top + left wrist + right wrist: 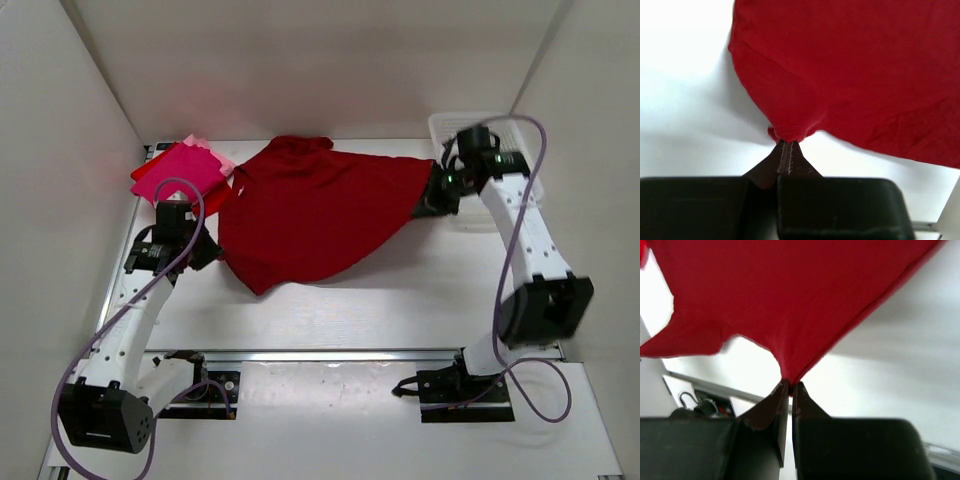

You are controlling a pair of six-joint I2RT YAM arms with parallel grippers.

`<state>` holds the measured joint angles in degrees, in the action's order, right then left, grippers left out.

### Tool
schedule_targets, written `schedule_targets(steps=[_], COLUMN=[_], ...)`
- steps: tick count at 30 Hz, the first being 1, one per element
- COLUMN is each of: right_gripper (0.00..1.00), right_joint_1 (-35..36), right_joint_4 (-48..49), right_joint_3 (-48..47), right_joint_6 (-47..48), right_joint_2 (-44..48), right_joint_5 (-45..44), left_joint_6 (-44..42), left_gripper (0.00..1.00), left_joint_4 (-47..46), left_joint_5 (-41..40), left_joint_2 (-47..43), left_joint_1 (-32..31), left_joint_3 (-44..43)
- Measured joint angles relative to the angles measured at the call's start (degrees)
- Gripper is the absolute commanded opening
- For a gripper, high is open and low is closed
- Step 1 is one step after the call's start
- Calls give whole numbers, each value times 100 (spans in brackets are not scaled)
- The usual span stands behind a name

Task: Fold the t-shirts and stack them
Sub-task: Flatten out the crumpled T-shirt at the center of the board.

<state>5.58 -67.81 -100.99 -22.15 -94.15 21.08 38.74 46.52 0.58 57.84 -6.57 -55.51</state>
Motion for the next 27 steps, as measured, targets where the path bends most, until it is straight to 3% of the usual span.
schedule_targets(steps=[5,9,19,27], right_gripper=[0,0,0,0], right_joint_1=[-291,-461,-1167,-1399], right_joint_4=[1272,2037,2175,1237], right_joint_3=[3145,4708,6769,7023], right_joint_6=[-81,-162,-450,-479], right_joint_2=[1661,2210,4315,5464], right_joint_5=[162,269,334,179], left_joint_6=[26,50,17,-293], left_gripper=[0,0,0,0], left_joint_4=[46,46,1276,2321], left_joint_5=[94,190,374,422], left_joint_2=[140,122,-584,-715], left_joint_1=[-177,-299,22,160], left_joint_3=[361,651,1484,1266])
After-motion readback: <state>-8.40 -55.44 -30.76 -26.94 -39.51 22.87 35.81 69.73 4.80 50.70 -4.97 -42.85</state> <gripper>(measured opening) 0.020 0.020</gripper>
